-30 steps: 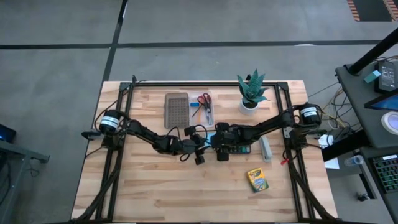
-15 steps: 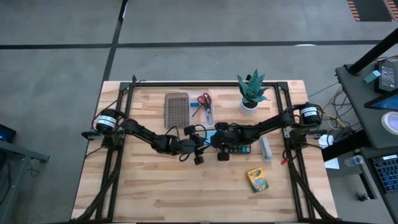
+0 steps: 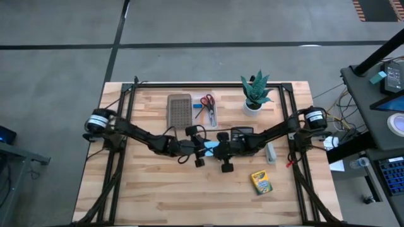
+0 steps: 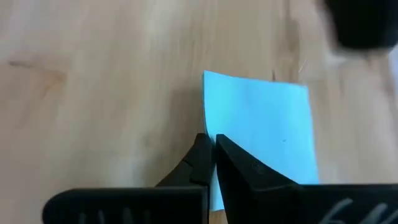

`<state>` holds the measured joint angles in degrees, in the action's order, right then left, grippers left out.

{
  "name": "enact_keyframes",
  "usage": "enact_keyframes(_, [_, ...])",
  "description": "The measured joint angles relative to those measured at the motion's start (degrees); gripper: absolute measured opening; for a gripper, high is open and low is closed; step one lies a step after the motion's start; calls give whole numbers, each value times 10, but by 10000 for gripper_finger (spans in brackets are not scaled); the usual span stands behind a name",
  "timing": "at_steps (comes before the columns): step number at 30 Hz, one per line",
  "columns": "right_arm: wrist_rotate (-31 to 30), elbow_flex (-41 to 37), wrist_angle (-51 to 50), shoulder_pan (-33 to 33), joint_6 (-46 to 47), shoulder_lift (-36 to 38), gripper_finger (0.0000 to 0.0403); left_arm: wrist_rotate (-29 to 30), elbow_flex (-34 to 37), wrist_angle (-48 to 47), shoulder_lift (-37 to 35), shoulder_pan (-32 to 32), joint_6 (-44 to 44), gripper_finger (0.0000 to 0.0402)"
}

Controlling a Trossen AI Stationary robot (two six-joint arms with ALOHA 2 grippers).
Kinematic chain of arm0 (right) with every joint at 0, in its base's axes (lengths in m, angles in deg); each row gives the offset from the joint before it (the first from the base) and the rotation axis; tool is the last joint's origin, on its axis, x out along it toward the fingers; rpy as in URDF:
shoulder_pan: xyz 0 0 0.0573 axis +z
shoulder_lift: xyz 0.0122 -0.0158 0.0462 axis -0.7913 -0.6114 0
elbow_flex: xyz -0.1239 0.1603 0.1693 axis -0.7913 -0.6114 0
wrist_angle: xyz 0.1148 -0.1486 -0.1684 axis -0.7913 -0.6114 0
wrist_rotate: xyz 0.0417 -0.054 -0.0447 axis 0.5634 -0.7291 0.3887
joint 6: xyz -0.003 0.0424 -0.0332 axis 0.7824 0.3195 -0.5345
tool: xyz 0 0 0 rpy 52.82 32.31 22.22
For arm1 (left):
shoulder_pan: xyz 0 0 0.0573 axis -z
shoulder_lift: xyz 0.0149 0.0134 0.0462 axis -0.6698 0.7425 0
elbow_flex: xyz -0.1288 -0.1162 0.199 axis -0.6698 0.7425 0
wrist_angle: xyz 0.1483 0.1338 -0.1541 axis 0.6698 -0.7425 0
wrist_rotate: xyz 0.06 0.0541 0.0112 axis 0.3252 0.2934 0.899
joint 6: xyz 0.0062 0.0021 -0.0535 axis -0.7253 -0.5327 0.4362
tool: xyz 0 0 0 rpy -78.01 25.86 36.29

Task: Pack school essentials
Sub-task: Put the blue sticky notes into the transparent supply box

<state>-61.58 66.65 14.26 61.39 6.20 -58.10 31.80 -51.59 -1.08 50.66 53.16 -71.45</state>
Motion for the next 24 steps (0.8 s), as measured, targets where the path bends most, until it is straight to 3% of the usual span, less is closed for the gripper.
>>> enact_keyframes(9, [-33, 1, 1, 0, -26, 61, 8, 74, 5, -94, -103, 6, -38, 141])
enact_keyframes(19, [-54, 3, 14, -46, -87, 120, 8, 159, 9, -74, -179, 5, -146, 141])
enact_keyframes(24, [-52, 12, 27, -89, -134, 126, 8, 167, 9, -51, -194, 5, -188, 141])
